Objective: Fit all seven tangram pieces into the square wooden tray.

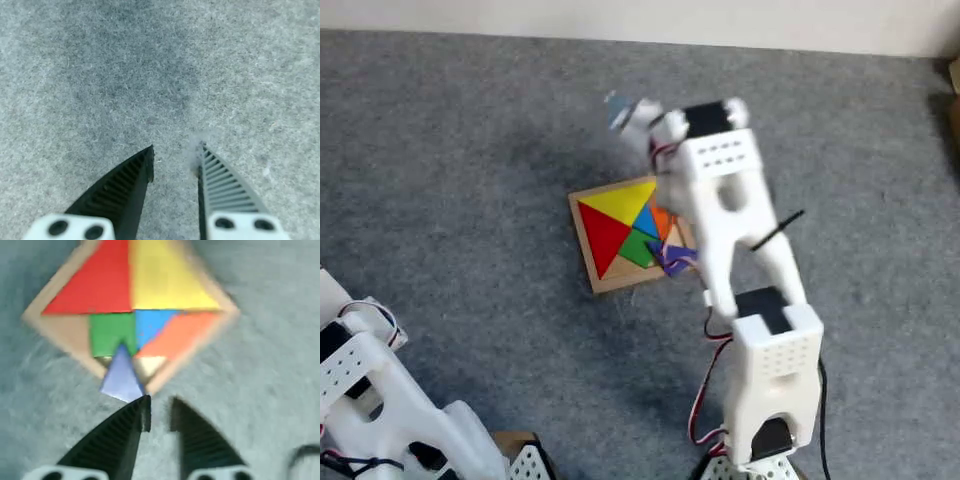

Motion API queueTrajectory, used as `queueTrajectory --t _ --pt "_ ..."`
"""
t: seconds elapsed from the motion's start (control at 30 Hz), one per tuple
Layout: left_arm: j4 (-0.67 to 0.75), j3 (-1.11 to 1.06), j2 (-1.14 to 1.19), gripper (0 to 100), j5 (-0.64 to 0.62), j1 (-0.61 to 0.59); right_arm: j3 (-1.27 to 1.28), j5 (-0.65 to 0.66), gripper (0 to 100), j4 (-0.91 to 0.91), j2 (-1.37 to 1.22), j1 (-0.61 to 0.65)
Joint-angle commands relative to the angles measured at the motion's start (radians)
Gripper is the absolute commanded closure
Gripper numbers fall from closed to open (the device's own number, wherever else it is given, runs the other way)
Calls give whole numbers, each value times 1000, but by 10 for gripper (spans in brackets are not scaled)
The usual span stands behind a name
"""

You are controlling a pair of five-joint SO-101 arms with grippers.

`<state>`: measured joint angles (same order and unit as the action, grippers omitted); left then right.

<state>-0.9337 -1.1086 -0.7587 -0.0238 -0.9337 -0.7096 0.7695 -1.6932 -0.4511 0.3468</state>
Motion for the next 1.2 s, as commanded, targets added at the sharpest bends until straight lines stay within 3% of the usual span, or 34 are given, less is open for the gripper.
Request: queueTrajectory --t 0.0,0.1,0.57,0.87,1.17 --pt "15 35 -22 853 -11 24 -183 -299 990 -68 24 -93" --pt "15 35 -22 853 -11 24 -111 -454 993 -65 22 -156" --pt "35 18 -22 853 -11 22 315 -614 993 111 79 -173" --pt "35 19 -24 853 -11 24 989 -608 994 553 406 -127" --pt "35 19 -25 853 -11 24 908 -606 994 593 257 -108"
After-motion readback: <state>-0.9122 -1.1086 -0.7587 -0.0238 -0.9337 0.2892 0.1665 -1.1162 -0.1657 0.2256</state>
